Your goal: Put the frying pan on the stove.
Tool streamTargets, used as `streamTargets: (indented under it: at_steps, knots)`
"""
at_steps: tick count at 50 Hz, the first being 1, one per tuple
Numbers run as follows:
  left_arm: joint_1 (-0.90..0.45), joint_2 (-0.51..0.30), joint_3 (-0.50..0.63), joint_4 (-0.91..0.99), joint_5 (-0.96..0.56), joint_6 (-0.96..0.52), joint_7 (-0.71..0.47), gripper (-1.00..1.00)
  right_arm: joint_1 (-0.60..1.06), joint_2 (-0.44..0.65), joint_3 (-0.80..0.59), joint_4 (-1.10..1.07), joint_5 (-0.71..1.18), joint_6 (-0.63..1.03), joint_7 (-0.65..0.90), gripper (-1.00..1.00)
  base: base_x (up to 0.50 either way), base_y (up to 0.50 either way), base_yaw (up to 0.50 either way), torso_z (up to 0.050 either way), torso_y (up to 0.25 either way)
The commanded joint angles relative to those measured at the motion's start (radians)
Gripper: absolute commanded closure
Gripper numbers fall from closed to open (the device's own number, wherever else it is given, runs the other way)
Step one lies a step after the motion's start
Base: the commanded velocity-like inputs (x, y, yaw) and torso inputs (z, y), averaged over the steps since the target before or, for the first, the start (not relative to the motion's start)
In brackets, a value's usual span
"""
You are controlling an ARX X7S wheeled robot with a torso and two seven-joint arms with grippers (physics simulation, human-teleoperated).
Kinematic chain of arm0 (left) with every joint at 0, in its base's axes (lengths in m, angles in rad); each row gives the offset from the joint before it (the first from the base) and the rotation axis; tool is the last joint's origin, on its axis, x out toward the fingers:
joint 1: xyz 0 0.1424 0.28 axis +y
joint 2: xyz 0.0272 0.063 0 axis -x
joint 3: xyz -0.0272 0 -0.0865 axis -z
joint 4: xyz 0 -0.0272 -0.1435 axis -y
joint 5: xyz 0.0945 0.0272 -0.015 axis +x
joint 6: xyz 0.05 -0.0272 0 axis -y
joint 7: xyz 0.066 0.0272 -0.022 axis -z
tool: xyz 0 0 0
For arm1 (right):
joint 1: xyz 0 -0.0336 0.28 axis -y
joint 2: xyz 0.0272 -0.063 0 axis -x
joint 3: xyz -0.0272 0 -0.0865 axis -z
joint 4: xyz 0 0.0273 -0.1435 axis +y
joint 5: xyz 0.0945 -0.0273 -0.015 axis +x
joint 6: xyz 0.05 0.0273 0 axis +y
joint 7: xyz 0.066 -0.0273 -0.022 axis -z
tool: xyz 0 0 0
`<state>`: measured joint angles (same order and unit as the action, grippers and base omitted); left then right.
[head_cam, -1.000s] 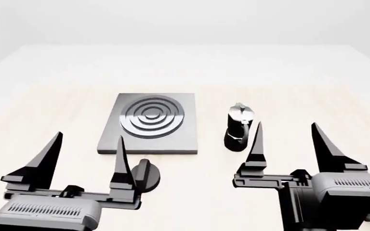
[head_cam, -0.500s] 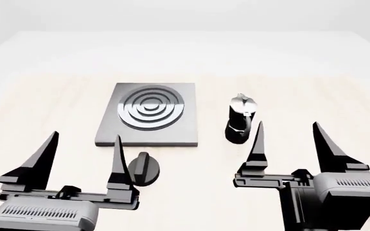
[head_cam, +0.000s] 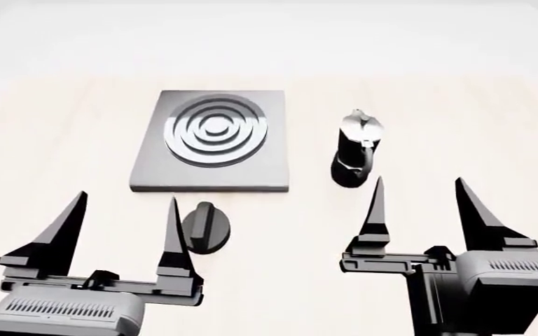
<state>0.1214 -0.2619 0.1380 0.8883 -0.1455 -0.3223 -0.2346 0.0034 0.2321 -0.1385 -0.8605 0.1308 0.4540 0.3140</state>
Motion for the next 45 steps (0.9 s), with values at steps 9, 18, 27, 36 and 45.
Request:
streamTargets:
  at_steps: [9,18,27,36,45]
  knots:
    - [-0.004,-0.007,0.008,-0.027,-0.030,0.015,-0.009,-1.00,0.003,0.010,-0.006,0.011,0.011,-0.005,0.019,-1.00,0.00,0.00,0.00,0.049,-0.138]
    - [-0.012,-0.004,-0.007,-0.033,-0.066,0.009,-0.022,-1.00,0.065,-0.054,0.100,0.037,0.085,0.045,0.098,-1.00,0.00,0.00,0.00,0.020,-0.060]
    - [-0.013,-0.006,-0.023,-0.041,-0.106,0.005,-0.031,-1.00,0.236,-0.069,0.118,0.044,0.063,0.254,0.200,-1.00,0.00,0.00,0.00,0.000,0.000]
    - [-0.013,-0.017,-0.031,-0.026,-0.126,-0.002,-0.040,-1.00,0.367,-0.135,0.184,0.134,0.029,0.399,0.352,-1.00,0.00,0.00,0.00,0.000,0.000]
    - [-0.015,-0.022,-0.028,-0.028,-0.133,0.002,-0.049,-1.00,0.455,-0.159,0.225,0.224,0.016,0.452,0.432,-1.00,0.00,0.00,0.00,0.000,0.000]
